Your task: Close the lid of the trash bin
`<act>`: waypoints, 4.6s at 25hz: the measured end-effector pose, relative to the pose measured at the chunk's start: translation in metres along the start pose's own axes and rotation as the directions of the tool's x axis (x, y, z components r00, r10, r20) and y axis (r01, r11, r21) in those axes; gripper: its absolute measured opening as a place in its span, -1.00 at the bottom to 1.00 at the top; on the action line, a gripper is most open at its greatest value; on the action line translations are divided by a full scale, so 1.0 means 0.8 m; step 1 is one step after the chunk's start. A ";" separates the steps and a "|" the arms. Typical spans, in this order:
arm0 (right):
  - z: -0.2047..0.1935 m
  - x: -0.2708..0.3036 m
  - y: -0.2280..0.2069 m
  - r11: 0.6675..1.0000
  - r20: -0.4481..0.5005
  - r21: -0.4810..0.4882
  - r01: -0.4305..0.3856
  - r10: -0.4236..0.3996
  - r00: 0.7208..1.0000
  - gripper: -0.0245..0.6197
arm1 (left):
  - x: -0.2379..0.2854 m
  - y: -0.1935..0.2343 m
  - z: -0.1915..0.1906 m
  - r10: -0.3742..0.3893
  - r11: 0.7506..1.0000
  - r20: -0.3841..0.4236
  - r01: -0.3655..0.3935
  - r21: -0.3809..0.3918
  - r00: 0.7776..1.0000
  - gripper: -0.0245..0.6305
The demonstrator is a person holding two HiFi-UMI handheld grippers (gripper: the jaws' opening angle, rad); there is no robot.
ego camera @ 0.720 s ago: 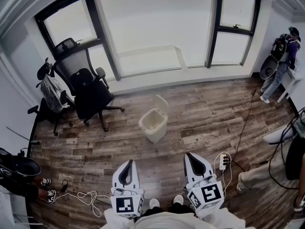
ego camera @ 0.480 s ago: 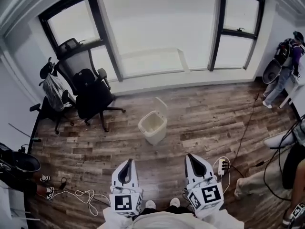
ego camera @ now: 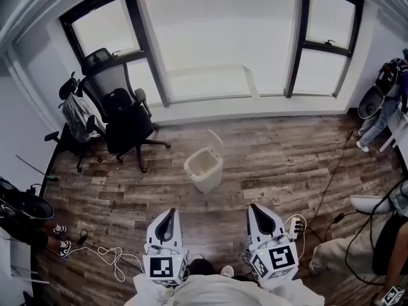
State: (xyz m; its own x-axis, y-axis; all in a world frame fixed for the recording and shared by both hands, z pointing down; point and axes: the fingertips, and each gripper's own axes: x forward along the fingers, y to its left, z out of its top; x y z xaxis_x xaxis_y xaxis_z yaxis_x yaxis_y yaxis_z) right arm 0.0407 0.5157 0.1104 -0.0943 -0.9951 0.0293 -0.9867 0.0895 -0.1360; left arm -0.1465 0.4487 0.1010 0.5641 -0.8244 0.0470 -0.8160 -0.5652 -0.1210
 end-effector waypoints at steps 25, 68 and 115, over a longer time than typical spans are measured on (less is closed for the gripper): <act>-0.019 0.165 -0.061 0.999 -0.064 -0.009 0.046 -0.047 0.997 -0.85 | 0.192 0.052 -0.041 -0.075 0.997 -0.016 0.075 -0.029 0.997 -0.91; -0.062 0.548 -0.122 0.995 -0.256 0.001 0.102 -0.098 0.962 -0.85 | 0.511 0.252 -0.123 -0.153 0.986 -0.177 0.139 -0.088 0.972 -0.91; -0.349 0.721 -0.314 0.992 -0.452 0.102 0.076 -0.022 0.892 -0.85 | 0.716 0.193 -0.433 -0.083 0.992 -0.440 0.030 -0.127 0.894 -0.91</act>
State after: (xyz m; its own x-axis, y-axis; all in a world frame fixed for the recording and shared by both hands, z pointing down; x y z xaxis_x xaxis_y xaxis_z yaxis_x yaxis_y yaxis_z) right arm 0.1970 -0.0692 0.4379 -0.1224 -0.8704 0.4768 -0.9724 0.0089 -0.2333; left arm 0.0066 -0.1213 0.4529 0.5168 -0.7034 0.4881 -0.8081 -0.5890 0.0069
